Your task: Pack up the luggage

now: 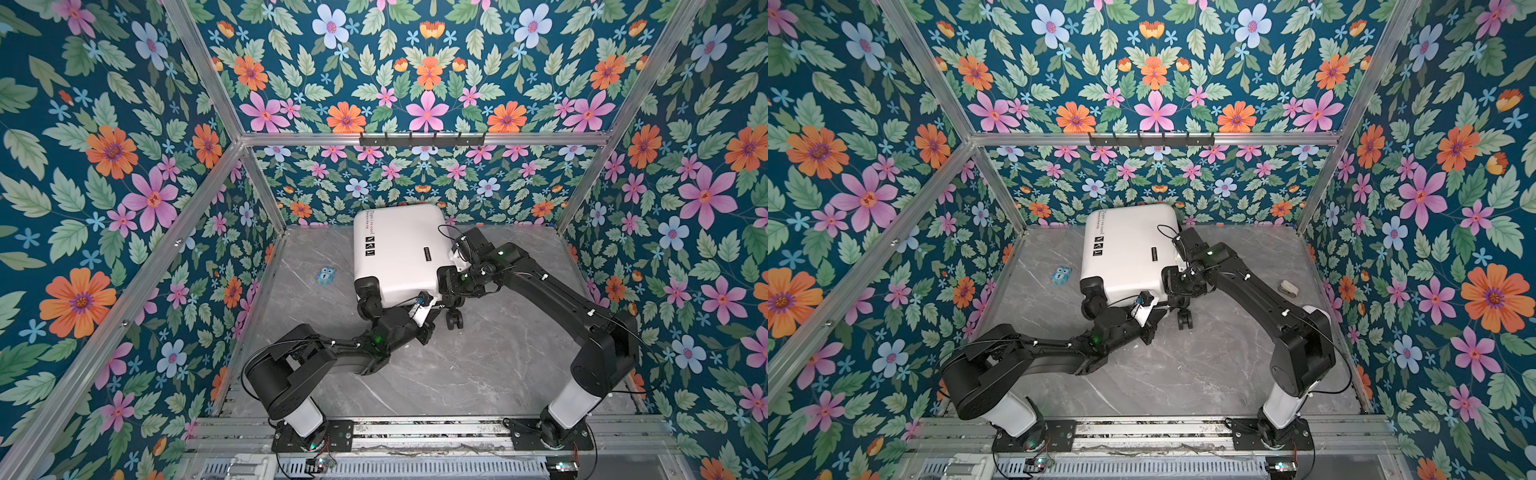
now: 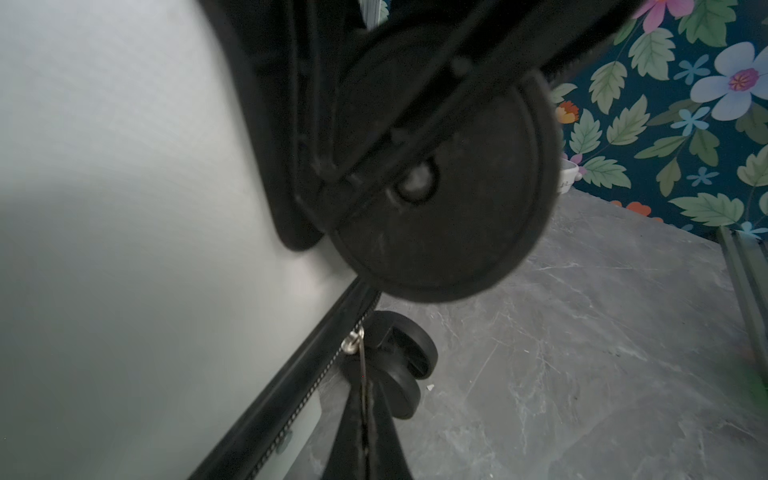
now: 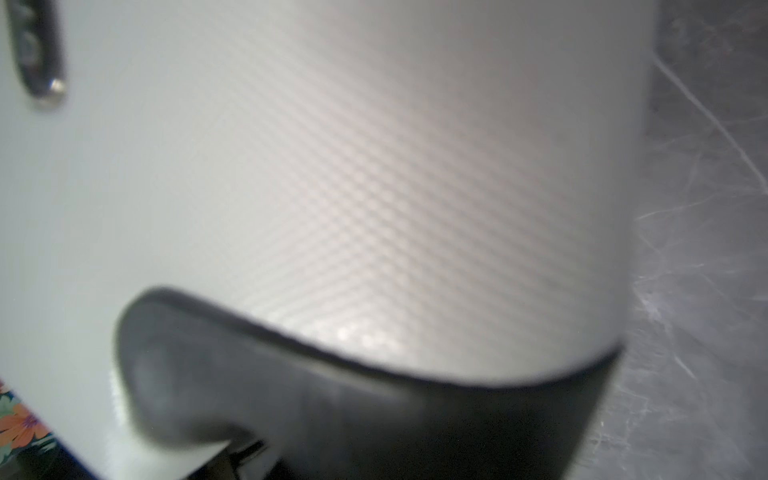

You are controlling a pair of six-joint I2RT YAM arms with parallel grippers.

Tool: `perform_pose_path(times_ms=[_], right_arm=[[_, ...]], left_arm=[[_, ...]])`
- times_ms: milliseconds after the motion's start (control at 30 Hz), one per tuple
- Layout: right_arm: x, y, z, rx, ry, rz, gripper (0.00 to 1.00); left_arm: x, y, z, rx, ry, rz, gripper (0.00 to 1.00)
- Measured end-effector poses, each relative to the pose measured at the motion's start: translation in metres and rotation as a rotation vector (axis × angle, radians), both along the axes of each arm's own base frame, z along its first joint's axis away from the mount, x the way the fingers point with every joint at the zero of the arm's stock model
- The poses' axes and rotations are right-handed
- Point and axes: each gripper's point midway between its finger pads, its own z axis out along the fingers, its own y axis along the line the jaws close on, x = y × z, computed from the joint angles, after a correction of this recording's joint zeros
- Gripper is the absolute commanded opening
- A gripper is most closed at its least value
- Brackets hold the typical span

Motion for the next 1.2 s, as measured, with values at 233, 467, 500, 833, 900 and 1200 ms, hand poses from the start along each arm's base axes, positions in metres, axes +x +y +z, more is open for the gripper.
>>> perform_pose_path(times_ms=[233, 467, 500, 833, 900, 1200], right_arm=[[-0.005, 0.003, -0.003, 0.017, 0.016, 0.016, 0.0], [-0.005, 0.001, -0.009, 0.012, 0.009, 0.011, 0.09], [-0.005, 0.001, -0.009, 0.011, 0.008, 0.011, 0.15], [-0.007, -0.006, 0.02, 0.033, -0.088, 0.014, 0.77], [-0.006, -0.01, 0.029, 0.037, -0.116, 0.014, 0.82], [0.008, -0.064, 0.055, 0.05, -0.211, -0.123, 0.91]], left_arm=[[-0.002, -0.018, 0.0, -0.021, 0.005, 0.0, 0.0], [0.001, -0.027, -0.002, -0.041, 0.014, 0.026, 0.0], [0.001, -0.027, -0.002, -0.041, 0.014, 0.028, 0.0], [-0.012, -0.022, 0.016, -0.087, -0.001, 0.007, 0.55], [-0.014, -0.018, 0.02, -0.08, 0.003, 0.009, 0.55], [-0.024, 0.008, 0.053, -0.065, 0.022, 0.063, 0.54]])
